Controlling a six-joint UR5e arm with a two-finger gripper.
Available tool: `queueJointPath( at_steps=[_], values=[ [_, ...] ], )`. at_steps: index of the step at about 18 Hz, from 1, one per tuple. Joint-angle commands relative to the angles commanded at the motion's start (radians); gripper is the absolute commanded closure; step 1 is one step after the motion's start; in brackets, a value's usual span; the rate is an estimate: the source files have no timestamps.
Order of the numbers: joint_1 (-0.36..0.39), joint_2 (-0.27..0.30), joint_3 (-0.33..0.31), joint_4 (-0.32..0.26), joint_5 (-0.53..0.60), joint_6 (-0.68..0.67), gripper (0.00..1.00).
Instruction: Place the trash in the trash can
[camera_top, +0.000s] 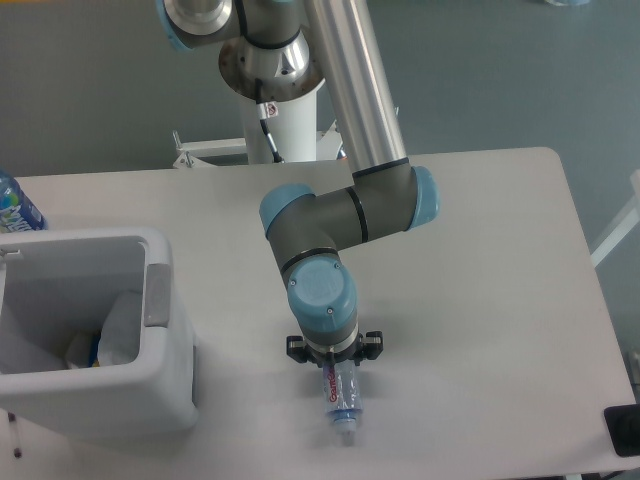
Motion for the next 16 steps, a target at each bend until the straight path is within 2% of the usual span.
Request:
queueJointPath(
  at_steps=[5, 9, 12, 16],
  values=[
    [0.012, 0.020, 0.015, 0.011, -0.026, 0.002, 0.38],
    [0.057, 0.044, 0.035, 0.078, -0.141, -0.005, 0.38],
    [0.092, 0.080, 0.058, 0.089, -0.274, -0.006, 0.38],
    [0.101, 0.129, 0.115, 0.106, -0.379, -0.027, 0.39]
  ],
)
